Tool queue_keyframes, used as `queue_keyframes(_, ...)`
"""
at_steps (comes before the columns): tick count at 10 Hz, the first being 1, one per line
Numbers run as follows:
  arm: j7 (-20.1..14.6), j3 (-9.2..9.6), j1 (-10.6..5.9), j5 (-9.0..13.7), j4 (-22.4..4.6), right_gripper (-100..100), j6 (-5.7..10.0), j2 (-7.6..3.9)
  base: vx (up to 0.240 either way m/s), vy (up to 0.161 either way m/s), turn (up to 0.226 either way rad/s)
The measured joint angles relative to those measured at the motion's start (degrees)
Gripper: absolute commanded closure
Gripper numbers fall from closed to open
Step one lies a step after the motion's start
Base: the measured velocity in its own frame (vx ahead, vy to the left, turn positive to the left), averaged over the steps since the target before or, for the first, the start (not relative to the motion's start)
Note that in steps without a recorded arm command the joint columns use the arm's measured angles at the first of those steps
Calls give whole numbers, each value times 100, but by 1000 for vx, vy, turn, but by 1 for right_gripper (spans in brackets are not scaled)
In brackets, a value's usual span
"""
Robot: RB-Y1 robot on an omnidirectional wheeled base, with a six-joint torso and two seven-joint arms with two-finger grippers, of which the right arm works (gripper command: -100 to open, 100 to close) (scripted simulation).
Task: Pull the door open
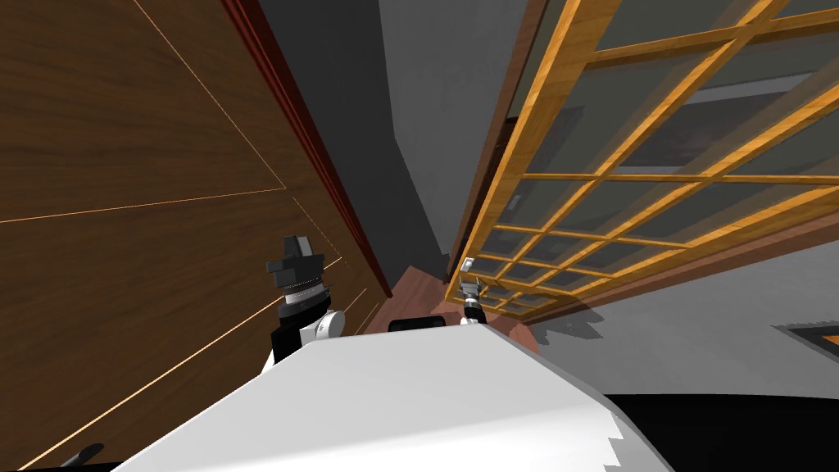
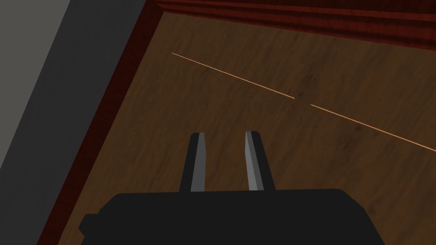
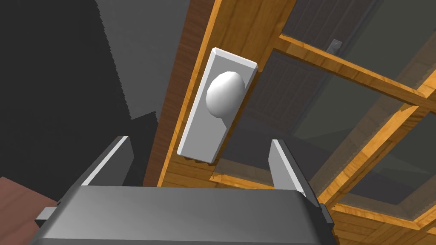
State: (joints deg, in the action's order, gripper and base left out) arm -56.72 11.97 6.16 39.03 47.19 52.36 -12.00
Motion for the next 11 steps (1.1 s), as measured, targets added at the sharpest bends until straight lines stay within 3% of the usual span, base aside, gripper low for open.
queue_keyframes(11, -1620, 67, -578, 0, -321, -100, -242, 39, -68, -19, -19)
